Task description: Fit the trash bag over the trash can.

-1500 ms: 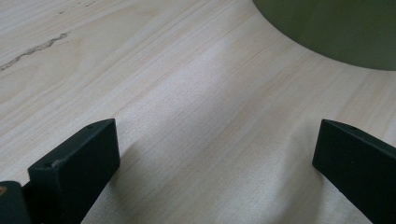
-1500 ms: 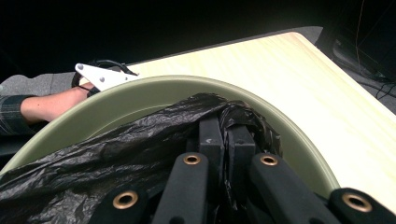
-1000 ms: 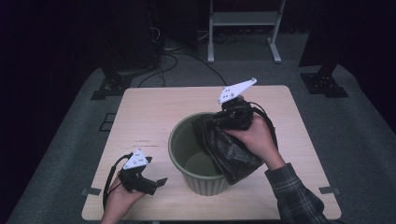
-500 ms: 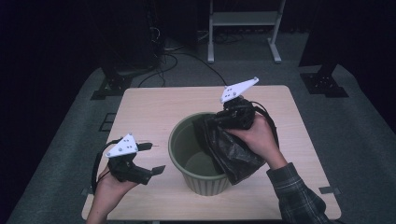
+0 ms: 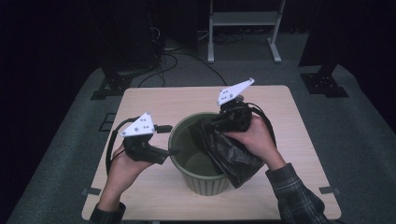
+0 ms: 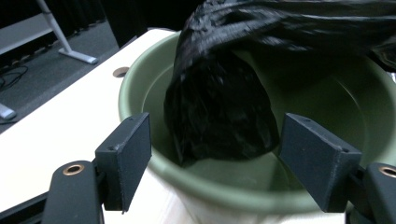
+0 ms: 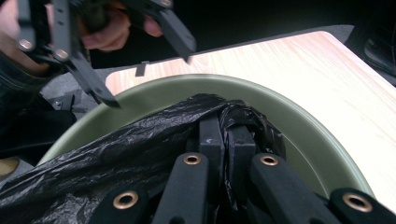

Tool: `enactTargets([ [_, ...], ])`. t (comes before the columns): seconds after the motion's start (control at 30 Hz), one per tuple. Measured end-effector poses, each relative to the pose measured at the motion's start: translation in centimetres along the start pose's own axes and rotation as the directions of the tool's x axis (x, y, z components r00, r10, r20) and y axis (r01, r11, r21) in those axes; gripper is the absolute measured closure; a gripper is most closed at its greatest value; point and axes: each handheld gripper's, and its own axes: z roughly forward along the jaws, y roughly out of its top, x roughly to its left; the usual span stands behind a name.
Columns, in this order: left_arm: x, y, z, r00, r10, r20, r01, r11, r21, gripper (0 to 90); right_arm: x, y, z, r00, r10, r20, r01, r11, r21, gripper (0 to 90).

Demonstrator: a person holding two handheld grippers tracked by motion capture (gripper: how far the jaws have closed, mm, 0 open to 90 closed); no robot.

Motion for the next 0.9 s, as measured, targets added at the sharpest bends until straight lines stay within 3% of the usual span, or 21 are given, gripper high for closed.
enactTargets([
  [0.13, 0.3, 1.1, 1.4, 0.9998, 0.02, 0.002, -0.02, 0.9998, 0.003, 25.3, 0.1, 0.1, -0.1, 0.9998, -0.002, -0.017, 0.002, 1.0, 0.001, 87.4],
  [0.17, 0.4, 1.5, 2.1, 0.9994, 0.033, 0.011, -0.033, 0.9994, 0.009, 29.5, 0.2, 0.2, -0.1, 0.9998, -0.007, -0.02, 0.007, 1.0, 0.001, 87.4],
  [0.33, 1.1, 2.0, 3.2, 0.9993, 0.037, 0.008, -0.037, 0.999, 0.025, 33.8, 0.4, 0.3, -0.2, 0.9993, -0.011, -0.037, 0.011, 1.0, -0.011, 87.3],
  [0.43, 1.3, 2.3, 4.0, 0.9988, 0.041, 0.026, -0.042, 0.9981, 0.045, 38.2, 0.5, 0.4, -0.2, 0.9987, -0.014, -0.049, 0.014, 1.0, -0.015, 87.4],
  [0.47, 1.4, 2.3, 4.2, 0.9984, 0.046, 0.032, -0.047, 0.9978, 0.046, 42.3, 0.5, 0.4, -0.2, 0.9985, -0.016, -0.053, 0.015, 1.0, -0.016, 87.3],
  [0.5, 1.4, 2.4, 4.5, 0.9973, 0.05, 0.053, -0.052, 0.9973, 0.052, 55.2, 0.5, 0.4, -0.1, 0.9981, -0.013, -0.06, 0.012, 1.0, -0.017, 87.2],
  [0.6, 1.3, 2.4, 4.6, 0.9958, 0.045, 0.08, -0.05, 0.9963, 0.069, 80.8, 0.5, 0.4, -0.1, 0.9983, -0.01, -0.057, 0.009, 1.0, -0.018, 86.1],
  [0.67, 1.3, 2.3, 4.6, 0.9952, 0.034, 0.092, -0.042, 0.9954, 0.086, 85.8, 0.4, 0.3, -0.2, 0.9984, -0.002, -0.057, 0.001, 1.0, -0.019, 79.2],
  [0.73, 1.4, 2.1, 4.4, 0.9965, 0.028, 0.079, -0.036, 0.994, 0.104, 88.2, 0.1, 0.0, -0.5, 0.9993, 0.008, -0.037, -0.009, 1.0, -0.026, 70.9],
  [0.9, 1.8, 1.7, 3.9, 0.9982, 0.007, 0.059, -0.013, 0.9937, 0.111, 88.1, -0.4, -0.7, -2.0, 0.9991, 0.038, -0.021, -0.039, 0.998, -0.051, 66.8],
])
